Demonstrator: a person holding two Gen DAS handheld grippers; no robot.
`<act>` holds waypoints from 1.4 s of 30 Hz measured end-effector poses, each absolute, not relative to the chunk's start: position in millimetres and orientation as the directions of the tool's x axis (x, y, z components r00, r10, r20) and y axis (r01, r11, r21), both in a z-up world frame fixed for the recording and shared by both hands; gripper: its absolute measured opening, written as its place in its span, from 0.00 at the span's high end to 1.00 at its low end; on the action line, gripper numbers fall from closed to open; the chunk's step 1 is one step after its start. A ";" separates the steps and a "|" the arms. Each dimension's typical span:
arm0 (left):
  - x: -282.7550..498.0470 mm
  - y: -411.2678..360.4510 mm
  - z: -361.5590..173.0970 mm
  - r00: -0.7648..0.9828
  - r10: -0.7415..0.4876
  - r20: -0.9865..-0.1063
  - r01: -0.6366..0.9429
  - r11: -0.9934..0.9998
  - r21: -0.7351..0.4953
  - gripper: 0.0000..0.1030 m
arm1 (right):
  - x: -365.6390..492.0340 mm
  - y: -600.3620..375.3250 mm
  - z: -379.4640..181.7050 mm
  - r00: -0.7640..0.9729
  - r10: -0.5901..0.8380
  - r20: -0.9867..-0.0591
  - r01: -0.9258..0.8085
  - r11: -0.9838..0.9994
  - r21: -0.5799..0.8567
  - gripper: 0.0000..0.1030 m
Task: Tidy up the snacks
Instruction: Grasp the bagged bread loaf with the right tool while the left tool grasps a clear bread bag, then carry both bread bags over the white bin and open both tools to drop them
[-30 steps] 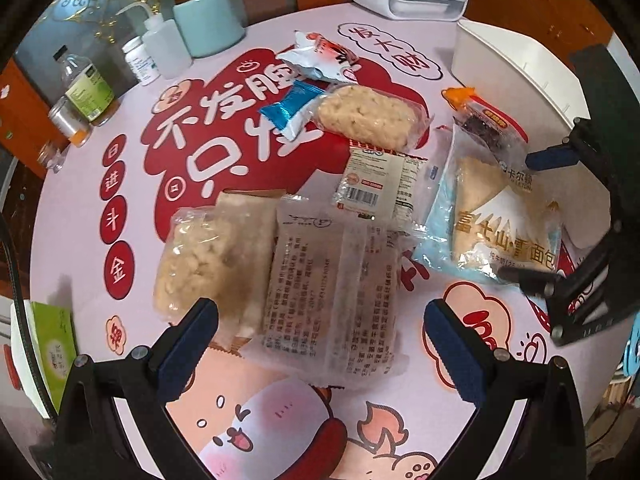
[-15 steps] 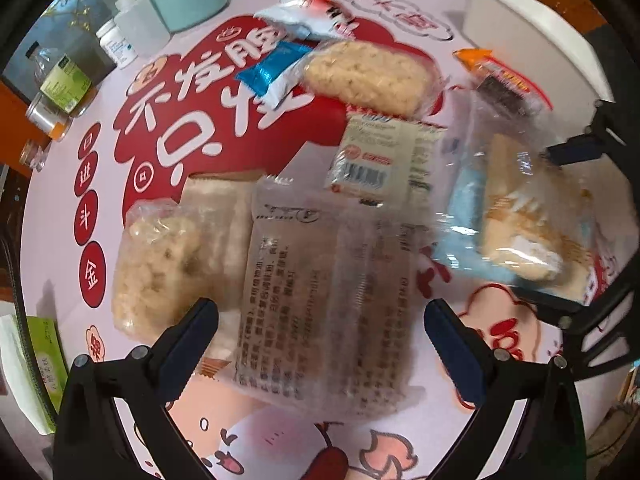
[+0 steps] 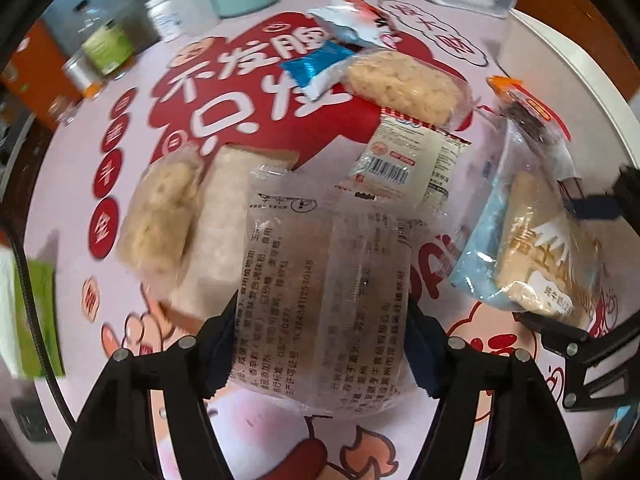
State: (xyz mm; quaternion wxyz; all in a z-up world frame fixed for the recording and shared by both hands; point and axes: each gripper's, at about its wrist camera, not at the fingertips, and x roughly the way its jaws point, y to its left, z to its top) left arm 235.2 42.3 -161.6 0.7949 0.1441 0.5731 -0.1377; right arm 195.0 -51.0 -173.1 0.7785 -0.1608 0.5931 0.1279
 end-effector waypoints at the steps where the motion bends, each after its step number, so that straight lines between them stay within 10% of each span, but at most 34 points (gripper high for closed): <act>1: 232.8 42.7 -159.4 0.309 -0.048 -0.950 0.371 0.926 0.074 0.34 | 191.5 -51.5 -170.8 0.275 0.024 -0.961 -0.376 0.923 -0.085 0.15; 23: 149.4 -13.4 12.8 0.584 -0.200 -0.787 0.331 0.944 0.006 0.35 | 97.1 -143.7 -23.2 0.686 0.204 -0.698 -0.160 0.979 0.129 0.35; 42: 176.0 -200.3 49.4 0.612 -0.403 -0.680 0.462 0.881 -0.106 0.34 | 93.1 -296.4 21.2 0.763 -0.202 -0.614 0.276 0.961 0.026 0.33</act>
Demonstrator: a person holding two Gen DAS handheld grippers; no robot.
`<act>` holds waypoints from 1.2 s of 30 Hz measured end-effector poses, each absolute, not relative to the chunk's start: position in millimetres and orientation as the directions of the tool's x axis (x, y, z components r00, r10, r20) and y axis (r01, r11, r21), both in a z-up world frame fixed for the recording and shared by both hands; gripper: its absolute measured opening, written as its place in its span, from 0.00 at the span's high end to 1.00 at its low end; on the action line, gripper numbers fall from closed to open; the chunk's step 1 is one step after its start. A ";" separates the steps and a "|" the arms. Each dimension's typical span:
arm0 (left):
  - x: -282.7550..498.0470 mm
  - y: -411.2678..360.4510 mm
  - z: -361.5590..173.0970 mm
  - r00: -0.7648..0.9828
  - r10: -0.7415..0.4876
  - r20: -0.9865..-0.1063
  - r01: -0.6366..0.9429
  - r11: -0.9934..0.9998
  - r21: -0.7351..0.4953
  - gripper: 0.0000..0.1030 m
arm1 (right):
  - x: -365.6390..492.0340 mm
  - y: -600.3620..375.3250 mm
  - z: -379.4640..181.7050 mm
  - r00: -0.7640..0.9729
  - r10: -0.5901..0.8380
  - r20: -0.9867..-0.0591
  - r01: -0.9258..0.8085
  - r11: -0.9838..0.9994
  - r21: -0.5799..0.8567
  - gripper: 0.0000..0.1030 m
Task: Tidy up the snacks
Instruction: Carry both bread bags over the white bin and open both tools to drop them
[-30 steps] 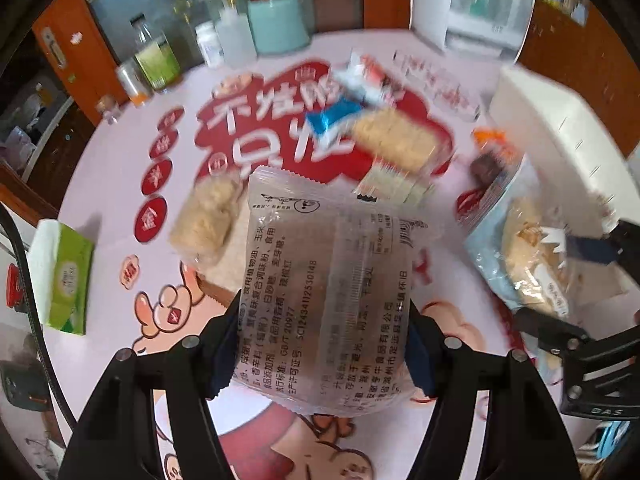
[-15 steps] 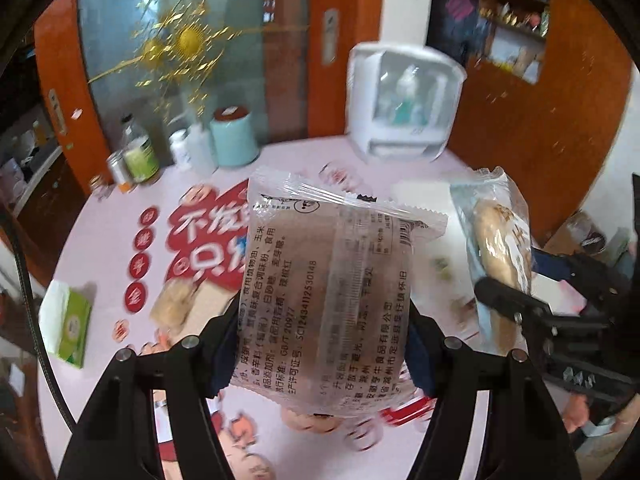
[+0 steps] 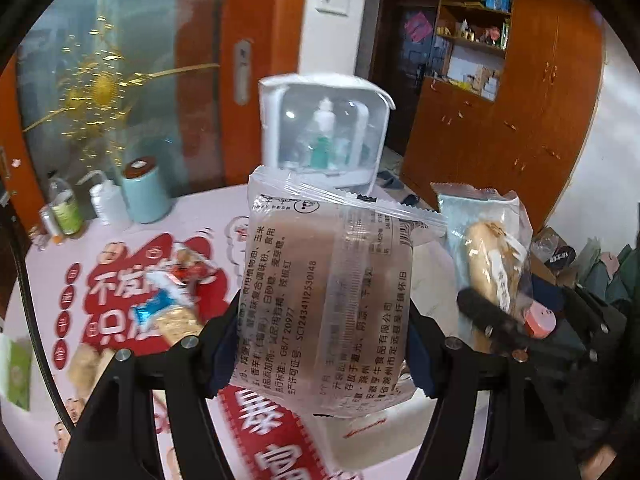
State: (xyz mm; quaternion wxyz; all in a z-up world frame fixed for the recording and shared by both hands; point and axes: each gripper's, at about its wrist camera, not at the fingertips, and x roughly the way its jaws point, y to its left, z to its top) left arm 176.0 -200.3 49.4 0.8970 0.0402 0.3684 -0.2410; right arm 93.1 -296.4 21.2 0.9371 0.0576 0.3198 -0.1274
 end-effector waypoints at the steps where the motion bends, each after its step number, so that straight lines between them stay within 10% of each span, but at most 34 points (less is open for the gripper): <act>1: 181.8 -211.0 41.9 0.610 -0.394 -0.688 0.456 0.884 -0.102 0.34 | 95.4 -302.3 15.4 0.745 -0.235 -0.625 0.308 0.951 0.010 0.33; 27: 228.4 -252.5 -66.0 0.432 -0.334 -0.838 0.455 0.883 -0.117 0.22 | 130.2 -348.5 -33.7 0.737 -0.221 -0.639 0.370 0.923 0.108 0.30; 36: 209.3 -246.3 -41.9 0.429 -0.426 -0.797 0.540 0.828 -0.151 0.03 | 127.5 -340.3 -26.4 0.798 -0.229 -0.557 0.344 0.933 0.108 0.01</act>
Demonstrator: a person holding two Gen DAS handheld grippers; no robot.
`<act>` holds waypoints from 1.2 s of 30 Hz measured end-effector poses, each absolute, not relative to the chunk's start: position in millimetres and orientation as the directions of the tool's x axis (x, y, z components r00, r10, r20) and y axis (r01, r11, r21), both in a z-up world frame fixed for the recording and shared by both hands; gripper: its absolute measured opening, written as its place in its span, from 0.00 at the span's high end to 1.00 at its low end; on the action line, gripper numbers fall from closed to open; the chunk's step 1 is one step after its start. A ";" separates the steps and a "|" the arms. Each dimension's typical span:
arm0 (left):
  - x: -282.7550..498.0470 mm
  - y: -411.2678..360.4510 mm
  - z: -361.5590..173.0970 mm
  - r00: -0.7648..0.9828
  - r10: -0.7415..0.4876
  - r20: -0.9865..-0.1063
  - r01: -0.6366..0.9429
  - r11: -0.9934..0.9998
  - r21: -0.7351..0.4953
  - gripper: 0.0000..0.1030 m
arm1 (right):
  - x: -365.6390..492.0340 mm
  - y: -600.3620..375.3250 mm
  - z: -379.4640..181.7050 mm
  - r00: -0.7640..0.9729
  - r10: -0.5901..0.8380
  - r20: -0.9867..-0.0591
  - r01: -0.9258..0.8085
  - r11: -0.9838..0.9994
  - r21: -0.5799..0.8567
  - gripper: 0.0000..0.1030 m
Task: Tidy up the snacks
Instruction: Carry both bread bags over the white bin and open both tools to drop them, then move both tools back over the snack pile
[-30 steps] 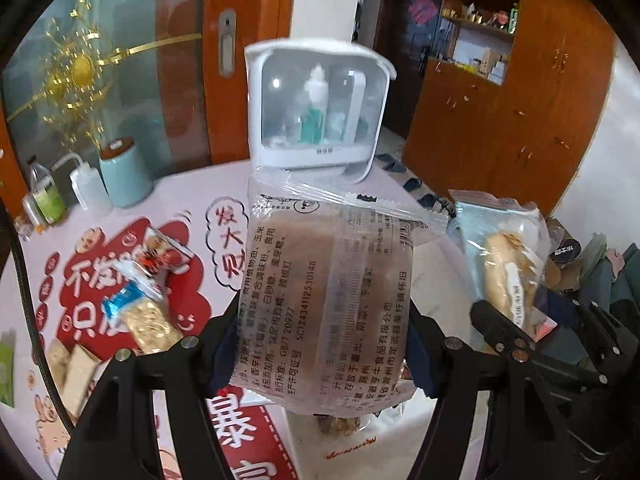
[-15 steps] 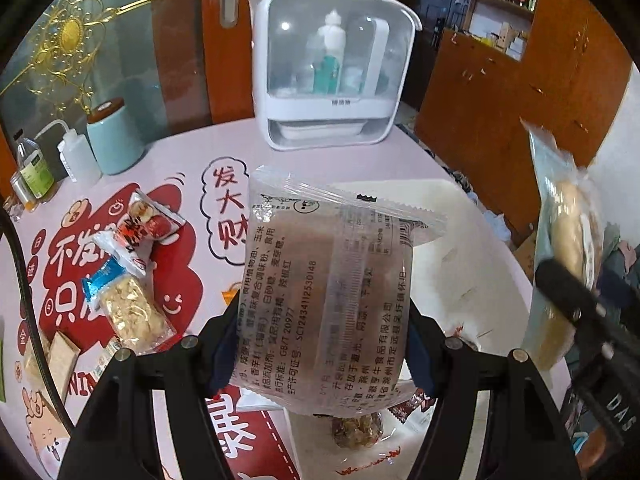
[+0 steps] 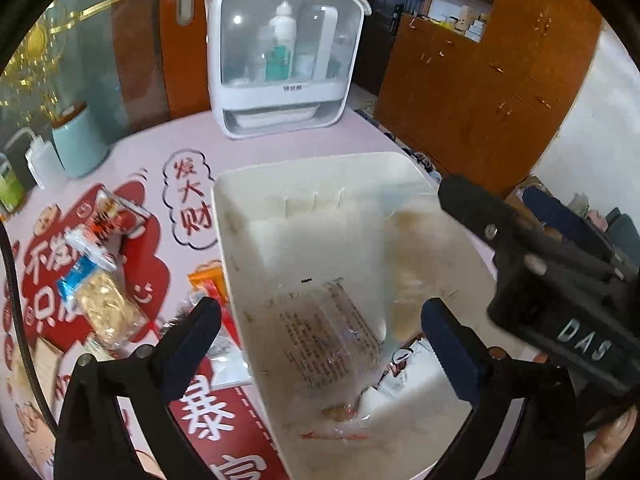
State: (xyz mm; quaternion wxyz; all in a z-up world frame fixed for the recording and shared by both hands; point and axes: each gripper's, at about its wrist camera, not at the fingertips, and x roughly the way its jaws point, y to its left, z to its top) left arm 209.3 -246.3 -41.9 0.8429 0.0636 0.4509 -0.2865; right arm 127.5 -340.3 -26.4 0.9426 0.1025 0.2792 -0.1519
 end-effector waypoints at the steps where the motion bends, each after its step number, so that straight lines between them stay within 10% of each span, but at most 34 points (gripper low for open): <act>1: 207.0 -244.6 -39.1 0.437 -0.424 -0.793 0.542 0.828 -0.144 0.03 | 126.8 -340.8 -24.4 0.798 -0.225 -0.559 0.344 0.932 0.115 0.01; 36: 142.4 5.9 109.8 0.697 -0.202 -0.688 0.320 0.946 0.046 0.03 | 76.8 -190.1 97.5 0.836 -0.093 -0.541 0.094 0.995 -0.027 0.00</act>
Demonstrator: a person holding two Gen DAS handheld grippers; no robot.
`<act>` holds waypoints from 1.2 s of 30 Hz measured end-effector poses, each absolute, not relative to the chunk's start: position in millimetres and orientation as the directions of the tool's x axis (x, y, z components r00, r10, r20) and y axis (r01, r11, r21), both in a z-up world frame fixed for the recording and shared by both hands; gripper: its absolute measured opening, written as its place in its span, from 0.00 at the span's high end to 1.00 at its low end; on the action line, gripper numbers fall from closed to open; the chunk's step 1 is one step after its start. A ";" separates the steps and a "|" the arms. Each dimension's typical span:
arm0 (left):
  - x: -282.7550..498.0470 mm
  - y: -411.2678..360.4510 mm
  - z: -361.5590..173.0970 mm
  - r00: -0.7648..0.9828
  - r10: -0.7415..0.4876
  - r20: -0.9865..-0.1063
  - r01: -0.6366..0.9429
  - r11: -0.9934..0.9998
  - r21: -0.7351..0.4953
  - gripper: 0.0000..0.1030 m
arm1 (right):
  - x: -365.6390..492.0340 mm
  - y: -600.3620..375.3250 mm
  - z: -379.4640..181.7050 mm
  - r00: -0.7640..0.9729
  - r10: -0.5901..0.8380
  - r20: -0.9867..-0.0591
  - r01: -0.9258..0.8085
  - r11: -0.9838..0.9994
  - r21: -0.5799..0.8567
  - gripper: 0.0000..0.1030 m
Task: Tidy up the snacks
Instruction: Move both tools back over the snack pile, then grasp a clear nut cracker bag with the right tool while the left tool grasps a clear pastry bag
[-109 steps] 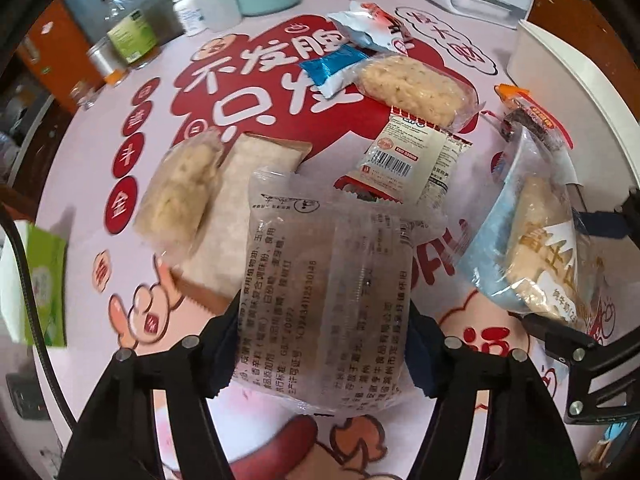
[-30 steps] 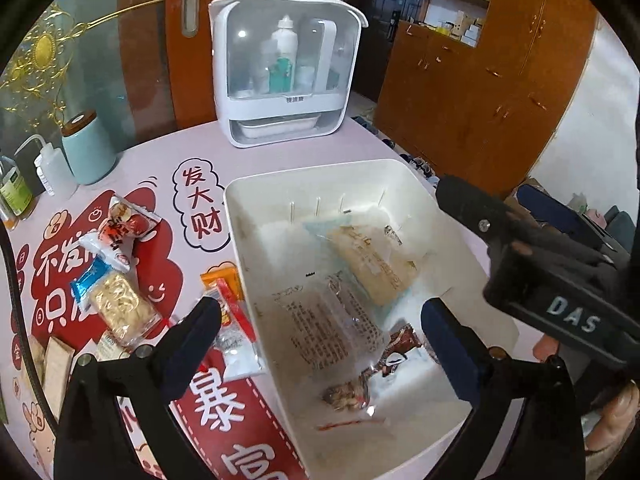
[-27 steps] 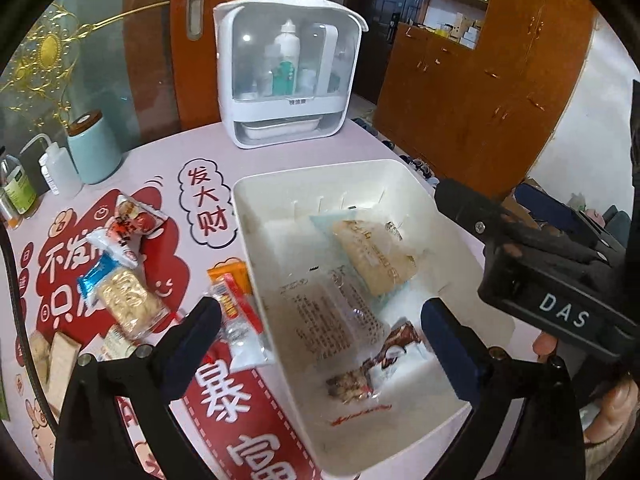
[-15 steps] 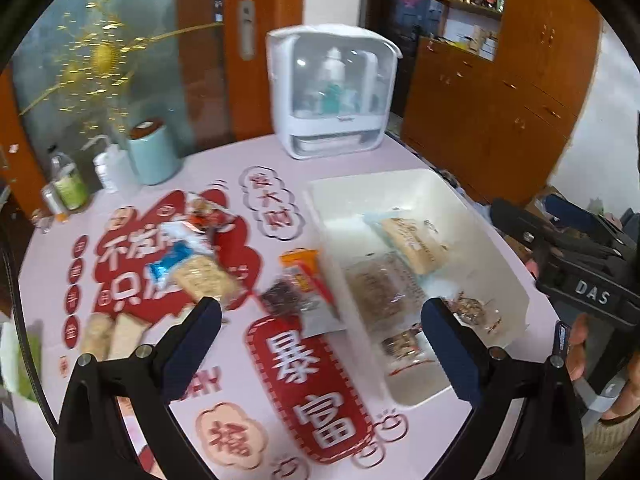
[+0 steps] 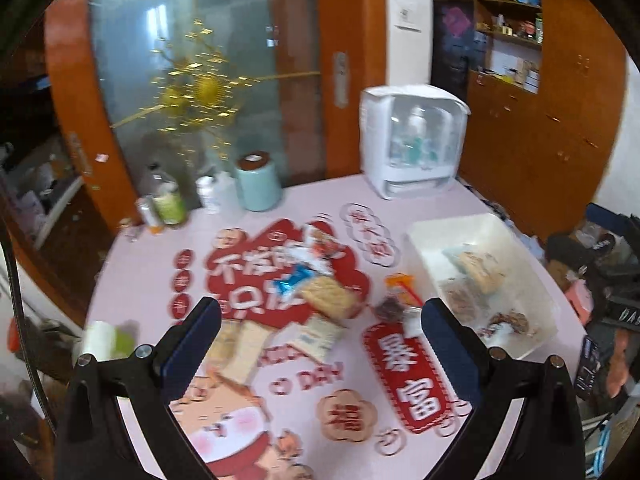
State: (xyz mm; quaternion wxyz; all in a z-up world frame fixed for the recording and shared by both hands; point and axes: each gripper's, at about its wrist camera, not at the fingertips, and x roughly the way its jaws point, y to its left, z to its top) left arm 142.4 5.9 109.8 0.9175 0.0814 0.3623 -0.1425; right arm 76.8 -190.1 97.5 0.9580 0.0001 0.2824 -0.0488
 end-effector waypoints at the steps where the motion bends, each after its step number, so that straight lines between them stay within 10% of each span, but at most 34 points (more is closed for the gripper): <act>1: 143.6 16.2 116.1 0.709 -0.182 -0.682 0.302 0.951 0.060 0.03 | 79.5 -186.2 103.3 0.841 -0.087 -0.534 0.087 0.996 -0.025 0.00; 13: 189.5 100.4 139.6 0.768 -0.034 -0.639 0.132 0.985 0.107 0.03 | 142.5 -120.5 132.4 0.826 -0.039 -0.562 0.017 0.999 -0.046 0.00; 36: 339.9 127.2 -122.9 0.338 0.013 -0.941 0.199 0.976 0.084 0.03 | 343.1 -91.7 -135.3 0.340 0.003 -0.941 -0.071 0.997 -0.022 0.09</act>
